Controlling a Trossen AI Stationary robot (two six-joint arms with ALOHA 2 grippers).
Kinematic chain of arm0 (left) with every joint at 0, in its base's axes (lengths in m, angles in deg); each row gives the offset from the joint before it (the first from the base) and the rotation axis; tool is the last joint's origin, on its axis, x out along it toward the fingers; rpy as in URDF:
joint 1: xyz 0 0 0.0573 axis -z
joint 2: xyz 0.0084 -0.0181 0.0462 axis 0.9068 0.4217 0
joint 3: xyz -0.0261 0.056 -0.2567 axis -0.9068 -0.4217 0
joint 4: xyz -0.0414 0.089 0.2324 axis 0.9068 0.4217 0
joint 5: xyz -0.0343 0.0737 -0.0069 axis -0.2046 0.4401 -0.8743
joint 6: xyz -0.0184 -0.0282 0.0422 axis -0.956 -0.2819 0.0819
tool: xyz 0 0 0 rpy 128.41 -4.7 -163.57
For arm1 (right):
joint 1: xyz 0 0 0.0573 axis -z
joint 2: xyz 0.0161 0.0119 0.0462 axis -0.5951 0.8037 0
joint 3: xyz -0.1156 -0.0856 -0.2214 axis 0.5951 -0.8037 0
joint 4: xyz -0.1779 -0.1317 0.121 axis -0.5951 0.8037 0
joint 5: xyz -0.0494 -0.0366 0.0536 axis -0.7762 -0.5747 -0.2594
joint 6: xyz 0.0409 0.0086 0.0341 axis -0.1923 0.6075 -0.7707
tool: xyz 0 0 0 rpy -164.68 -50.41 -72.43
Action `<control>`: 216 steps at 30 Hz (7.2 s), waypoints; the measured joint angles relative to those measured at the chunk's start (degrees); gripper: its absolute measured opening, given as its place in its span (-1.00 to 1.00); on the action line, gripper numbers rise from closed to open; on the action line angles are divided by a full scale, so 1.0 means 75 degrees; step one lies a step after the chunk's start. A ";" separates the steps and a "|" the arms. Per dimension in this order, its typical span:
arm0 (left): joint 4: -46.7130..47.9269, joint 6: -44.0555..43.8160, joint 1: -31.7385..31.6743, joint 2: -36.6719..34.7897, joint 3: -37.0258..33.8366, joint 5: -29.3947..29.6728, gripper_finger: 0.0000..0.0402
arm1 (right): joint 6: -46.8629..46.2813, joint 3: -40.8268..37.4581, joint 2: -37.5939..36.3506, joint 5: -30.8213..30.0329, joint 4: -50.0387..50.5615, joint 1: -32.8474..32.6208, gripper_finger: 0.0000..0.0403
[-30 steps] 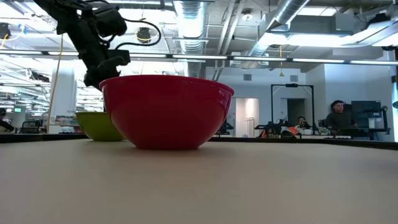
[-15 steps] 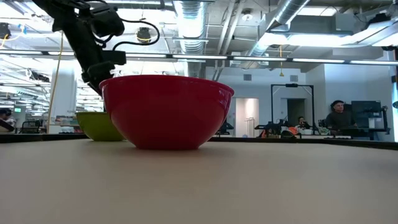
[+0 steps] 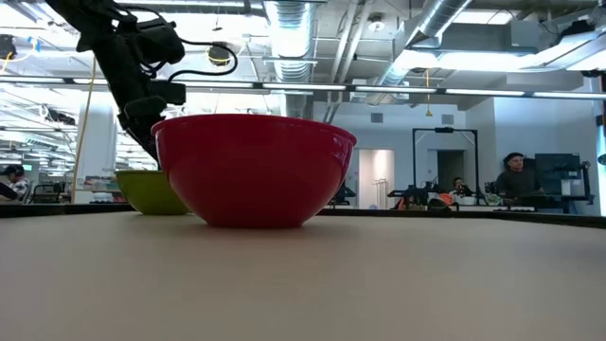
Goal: Nest bowls inside each other
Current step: Stack the green bowl on top of the orange bowl, then stack the blue bowl on top of the green bowl
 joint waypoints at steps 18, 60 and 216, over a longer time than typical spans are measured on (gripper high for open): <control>0.0192 0.0485 -0.0607 0.0882 0.0000 -0.0330 -0.44 | 0.0066 0.0000 0.0000 0.0003 0.0128 0.0000 0.16; -0.0861 -0.1969 0.0628 -0.1847 -0.0015 -0.0035 -0.99 | 0.0292 -0.0006 0.0094 0.0001 0.0679 0.0317 0.16; 0.0563 -0.2401 0.4793 0.2049 0.4287 0.0400 0.11 | -0.0454 -0.1675 -0.1702 -0.0393 0.2146 -0.0930 0.16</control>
